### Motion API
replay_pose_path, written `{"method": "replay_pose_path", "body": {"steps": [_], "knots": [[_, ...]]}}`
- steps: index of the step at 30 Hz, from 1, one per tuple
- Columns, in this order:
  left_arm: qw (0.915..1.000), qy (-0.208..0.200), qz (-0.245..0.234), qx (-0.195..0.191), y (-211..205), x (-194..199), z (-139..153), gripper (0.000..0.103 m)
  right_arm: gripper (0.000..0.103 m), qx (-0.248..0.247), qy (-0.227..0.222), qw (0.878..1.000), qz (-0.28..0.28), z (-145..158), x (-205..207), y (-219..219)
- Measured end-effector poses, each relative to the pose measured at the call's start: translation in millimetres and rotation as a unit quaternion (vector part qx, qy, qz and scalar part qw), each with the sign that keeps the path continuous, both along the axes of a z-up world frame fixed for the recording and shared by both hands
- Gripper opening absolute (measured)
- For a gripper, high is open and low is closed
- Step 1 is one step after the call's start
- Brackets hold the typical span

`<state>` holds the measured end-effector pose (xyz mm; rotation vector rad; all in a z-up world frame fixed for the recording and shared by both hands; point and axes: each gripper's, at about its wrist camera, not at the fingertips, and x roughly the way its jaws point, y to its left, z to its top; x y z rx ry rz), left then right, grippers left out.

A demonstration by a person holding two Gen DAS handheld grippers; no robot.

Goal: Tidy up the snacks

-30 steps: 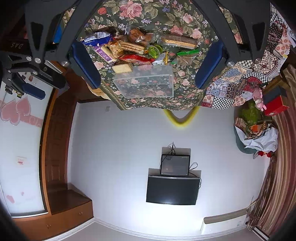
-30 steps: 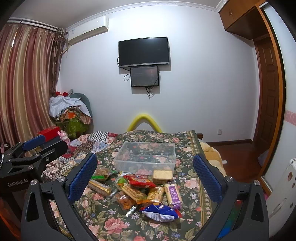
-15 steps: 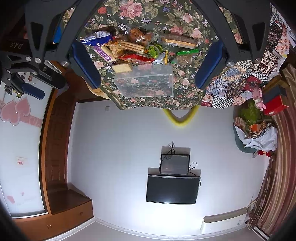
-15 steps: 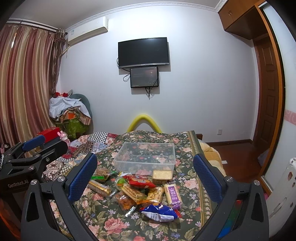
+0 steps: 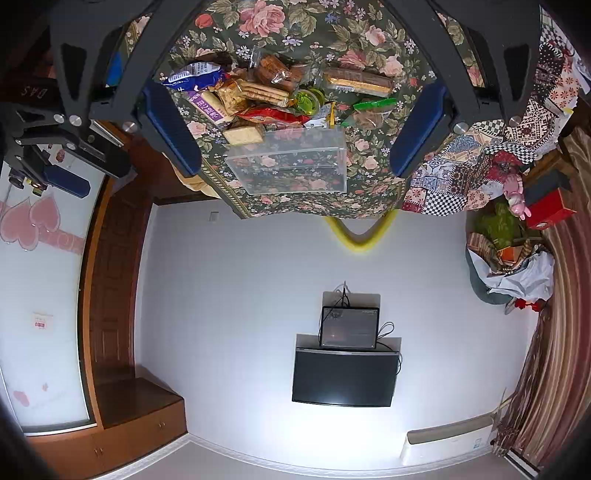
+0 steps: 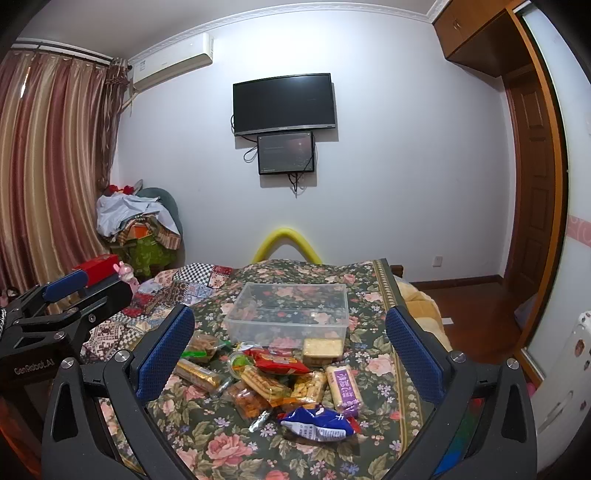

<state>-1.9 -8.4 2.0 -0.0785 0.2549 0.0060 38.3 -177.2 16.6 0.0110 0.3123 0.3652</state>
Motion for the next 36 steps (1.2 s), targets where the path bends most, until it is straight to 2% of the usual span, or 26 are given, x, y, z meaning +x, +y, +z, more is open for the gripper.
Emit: {"method": "replay_pose_path", "body": {"steps": [28, 33, 36], "knots": [[1.0000, 0.009, 0.001, -0.001, 2, 8, -5, 0.103, 0.103, -0.007, 0.006, 1.000, -0.003, -5, 6, 4], [0.9995, 0.030, -0.002, -0.005, 8, 20, -16, 0.103, 0.103, -0.016, 0.025, 1.000, -0.009, -16, 19, 3], [0.9987, 0.051, -0.002, -0.003, 11, 31, -26, 0.102, 0.103, -0.015, 0.054, 0.998, -0.010, -29, 32, -3]]}}
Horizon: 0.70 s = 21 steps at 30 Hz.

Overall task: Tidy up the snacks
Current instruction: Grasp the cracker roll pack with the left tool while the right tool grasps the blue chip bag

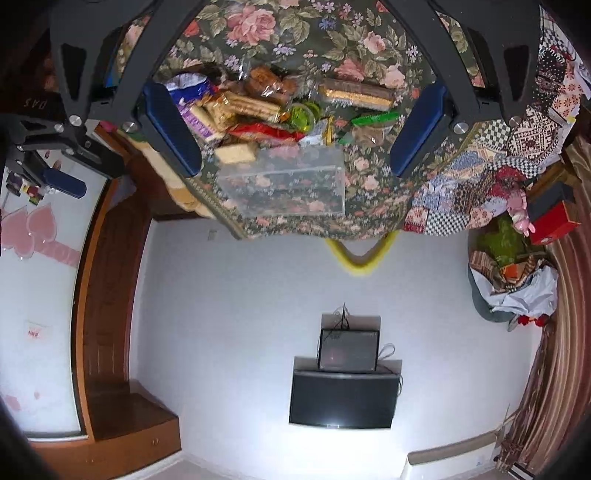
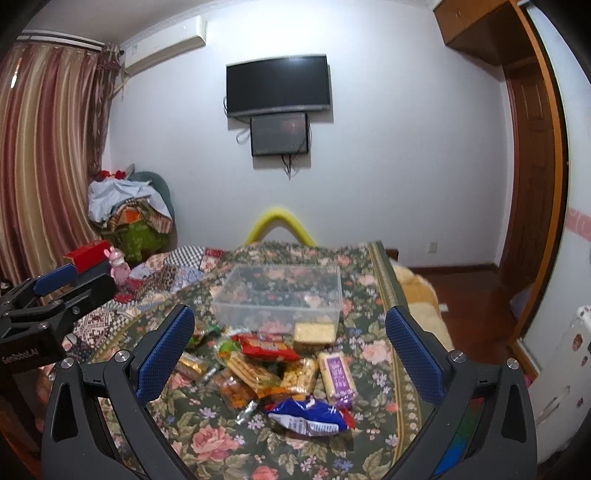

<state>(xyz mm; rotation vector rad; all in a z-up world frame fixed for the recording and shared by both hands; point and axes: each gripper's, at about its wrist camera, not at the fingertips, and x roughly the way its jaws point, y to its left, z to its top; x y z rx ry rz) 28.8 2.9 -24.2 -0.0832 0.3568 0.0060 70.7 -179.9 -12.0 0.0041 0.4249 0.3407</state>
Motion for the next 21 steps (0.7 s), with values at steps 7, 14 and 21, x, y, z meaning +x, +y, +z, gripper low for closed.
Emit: {"method": "replay_pose_path", "body": {"steps": [7, 14, 21], "knots": [[0.9977, 0.064, 0.004, 0.020, 8, 27, -35, 0.089, 0.102, -0.011, 0.073, 0.997, -0.012, -35, 24, -15], [0.9906, 0.136, -0.005, 0.017, 20, 55, -78, 0.084, 0.095, -0.010, 0.153, 0.988, -0.015, -70, 43, -27], [0.9810, 0.193, 0.009, -0.007, 48, 84, -117, 0.084, 0.094, -0.003, 0.202, 0.979, -0.004, -95, 58, -24]]}}
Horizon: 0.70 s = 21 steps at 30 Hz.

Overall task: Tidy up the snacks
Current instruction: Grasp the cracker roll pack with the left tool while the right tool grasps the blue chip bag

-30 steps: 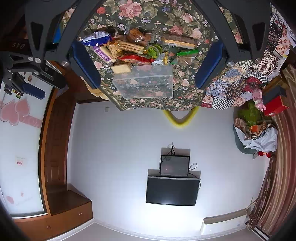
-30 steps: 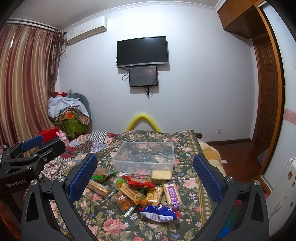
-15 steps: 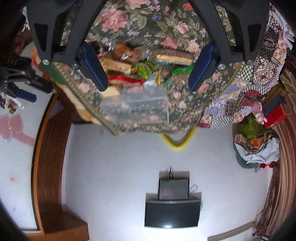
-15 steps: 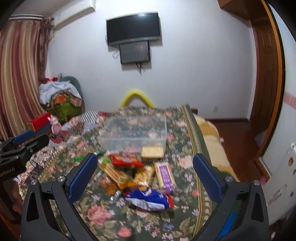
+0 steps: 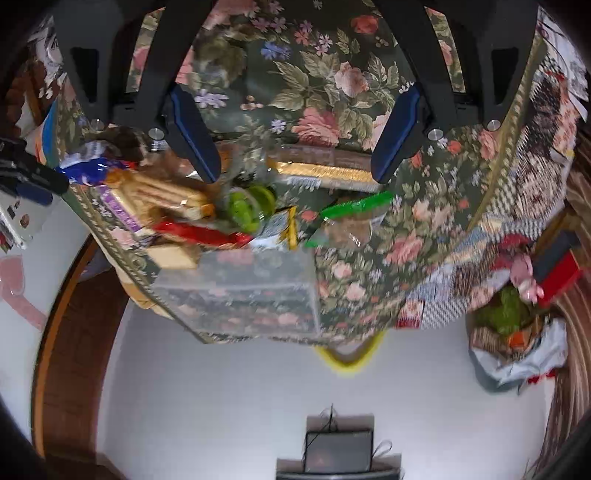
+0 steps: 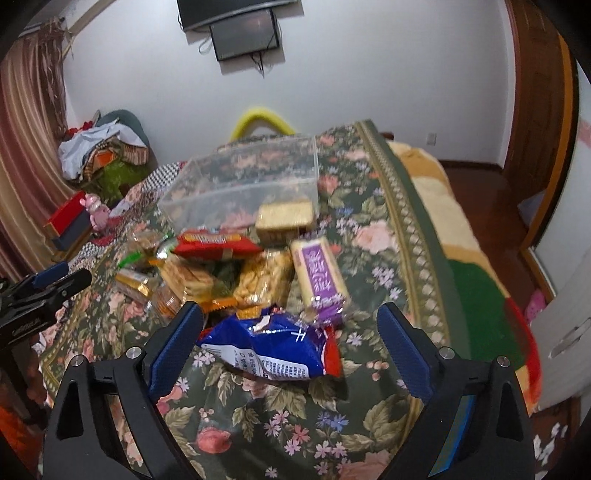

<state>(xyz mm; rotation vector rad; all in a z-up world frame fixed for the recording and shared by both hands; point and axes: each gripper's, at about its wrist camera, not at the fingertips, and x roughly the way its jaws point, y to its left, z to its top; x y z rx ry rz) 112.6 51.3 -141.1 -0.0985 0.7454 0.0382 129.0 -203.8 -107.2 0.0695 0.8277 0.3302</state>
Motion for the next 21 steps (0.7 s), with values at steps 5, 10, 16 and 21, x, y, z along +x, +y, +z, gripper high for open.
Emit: {"method": "replay_pose_path", "body": {"steps": [5, 10, 16, 21], "knots": [[0.9982, 0.040, 0.016, -0.041, 20, 18, -25, 0.084, 0.094, 0.006, 0.036, 0.999, 0.001, -20, 12, 2], [0.9954, 0.067, 0.037, -0.058, 29, 39, -42, 0.084, 0.094, 0.008, 0.059, 0.998, 0.005, -32, 19, 6], [0.9929, 0.088, 0.070, -0.041, 33, 66, -60, 0.085, 0.097, 0.016, 0.071, 0.997, 0.010, -37, 23, 8], [0.9900, 0.093, 0.098, -0.042, 38, 76, -73, 0.092, 0.098, 0.018, 0.077, 0.997, 0.015, -40, 23, 11]]}}
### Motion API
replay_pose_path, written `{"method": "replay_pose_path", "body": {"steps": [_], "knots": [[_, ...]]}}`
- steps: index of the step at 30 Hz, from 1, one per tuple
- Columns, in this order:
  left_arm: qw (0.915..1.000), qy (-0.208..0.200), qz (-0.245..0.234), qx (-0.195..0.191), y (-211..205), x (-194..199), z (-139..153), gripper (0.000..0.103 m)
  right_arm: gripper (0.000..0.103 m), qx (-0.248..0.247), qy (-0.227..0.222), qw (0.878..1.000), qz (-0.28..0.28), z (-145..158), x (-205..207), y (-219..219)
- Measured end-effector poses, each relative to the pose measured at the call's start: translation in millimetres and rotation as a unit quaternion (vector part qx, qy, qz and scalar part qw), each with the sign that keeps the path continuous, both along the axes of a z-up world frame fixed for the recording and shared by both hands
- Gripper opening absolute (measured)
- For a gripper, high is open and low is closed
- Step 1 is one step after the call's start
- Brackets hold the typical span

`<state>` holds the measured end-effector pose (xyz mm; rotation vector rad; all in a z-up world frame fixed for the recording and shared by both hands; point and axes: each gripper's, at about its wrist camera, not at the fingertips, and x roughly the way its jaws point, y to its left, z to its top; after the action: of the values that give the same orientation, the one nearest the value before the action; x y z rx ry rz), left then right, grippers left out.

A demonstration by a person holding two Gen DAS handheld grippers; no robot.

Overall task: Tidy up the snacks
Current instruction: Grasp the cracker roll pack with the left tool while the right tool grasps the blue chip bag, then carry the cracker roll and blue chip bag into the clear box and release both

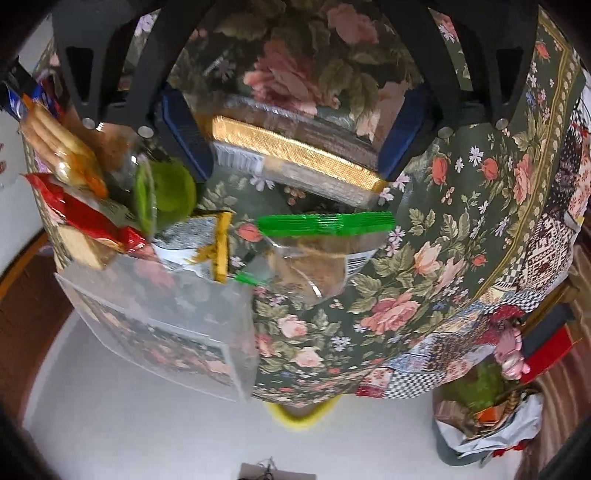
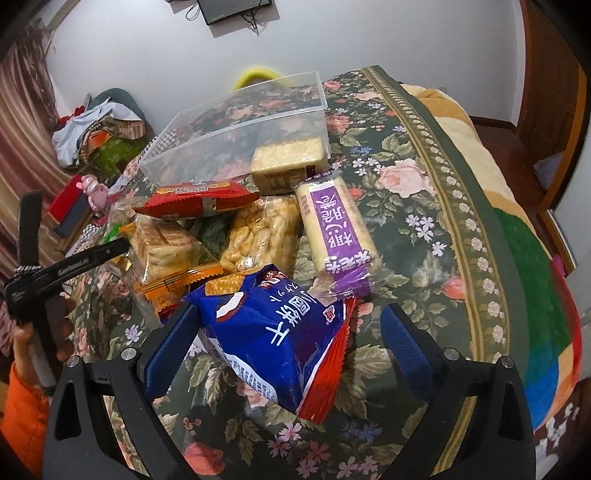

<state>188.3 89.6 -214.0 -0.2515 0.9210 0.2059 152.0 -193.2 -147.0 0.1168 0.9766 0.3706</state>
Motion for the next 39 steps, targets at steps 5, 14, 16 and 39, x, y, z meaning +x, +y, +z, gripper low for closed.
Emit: {"method": "replay_pose_path", "body": {"steps": [5, 14, 16, 39], "knots": [[0.9990, 0.043, -0.003, -0.009, 6, -1, -23, 0.092, 0.098, -0.002, 0.007, 1.000, 0.008, -3, 0, 3], [0.9989, 0.036, -0.028, -0.013, 9, -28, -20, 0.052, 0.083, 0.007, 0.010, 0.999, 0.033, -6, 0, 10], [0.9987, 0.040, -0.029, -0.012, 10, -31, -21, 0.046, 0.083, -0.003, 0.005, 0.999, 0.036, -6, -1, 14], [0.9950, -0.022, -0.097, -0.009, -20, -86, 43, 0.016, 0.058, -0.009, -0.062, 0.998, 0.026, 36, -23, 11]]}}
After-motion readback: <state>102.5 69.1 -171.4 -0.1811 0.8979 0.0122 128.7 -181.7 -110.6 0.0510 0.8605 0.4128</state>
